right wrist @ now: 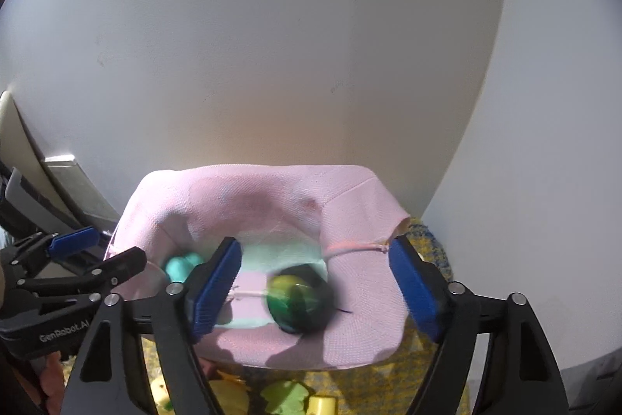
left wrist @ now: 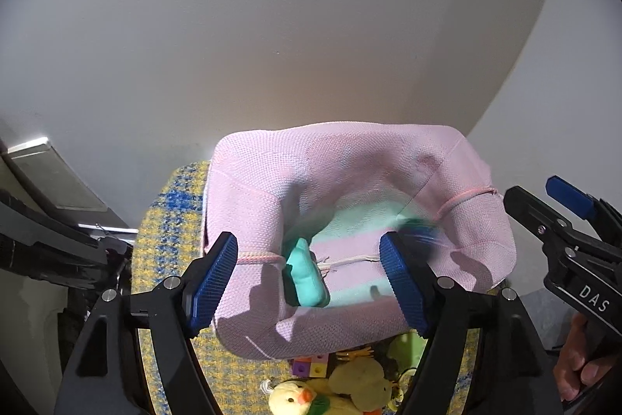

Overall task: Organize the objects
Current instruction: 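Carry the teal plush and green ball into the pink-lined crate and release both, then withdraw both tools from the crate back toward the toy pile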

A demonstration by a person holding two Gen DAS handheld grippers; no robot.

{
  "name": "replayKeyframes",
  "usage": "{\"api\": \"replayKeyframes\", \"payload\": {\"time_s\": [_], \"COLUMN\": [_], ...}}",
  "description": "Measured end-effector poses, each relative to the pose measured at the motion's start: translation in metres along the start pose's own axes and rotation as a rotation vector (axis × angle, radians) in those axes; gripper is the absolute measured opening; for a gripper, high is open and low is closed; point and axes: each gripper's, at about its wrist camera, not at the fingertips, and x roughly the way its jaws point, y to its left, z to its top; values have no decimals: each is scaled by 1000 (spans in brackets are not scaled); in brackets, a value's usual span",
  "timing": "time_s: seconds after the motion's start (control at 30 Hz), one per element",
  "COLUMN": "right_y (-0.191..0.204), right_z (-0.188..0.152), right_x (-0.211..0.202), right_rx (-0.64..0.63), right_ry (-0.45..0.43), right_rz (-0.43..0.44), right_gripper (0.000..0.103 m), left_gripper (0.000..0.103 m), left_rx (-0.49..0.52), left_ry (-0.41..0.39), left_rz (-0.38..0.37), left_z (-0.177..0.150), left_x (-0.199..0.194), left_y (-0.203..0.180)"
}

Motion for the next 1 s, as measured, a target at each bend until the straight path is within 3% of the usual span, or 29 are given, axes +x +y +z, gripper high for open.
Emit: {"api": "replayKeyframes", "payload": {"time_s": [0.17,0.5,1.0], "right_y": [-1,1,4], "right_z": [-3,-20,-63], "right_x": [-11,-42,-77], "right_rx": [2,13,29], "right_ry": [-15,-45,-54], "right_rz": [-8,-17,-22], "right_gripper": [80,80,80], "left_gripper": [82,86,87], "left_rx": [7,11,26], "left_ry": [-19,-57,-67], "left_rz": [13,11,15], "left_z": [-5,-18,-67], "left_x": [-16,-49,-79], "left_y": [-1,-1,-1]}}
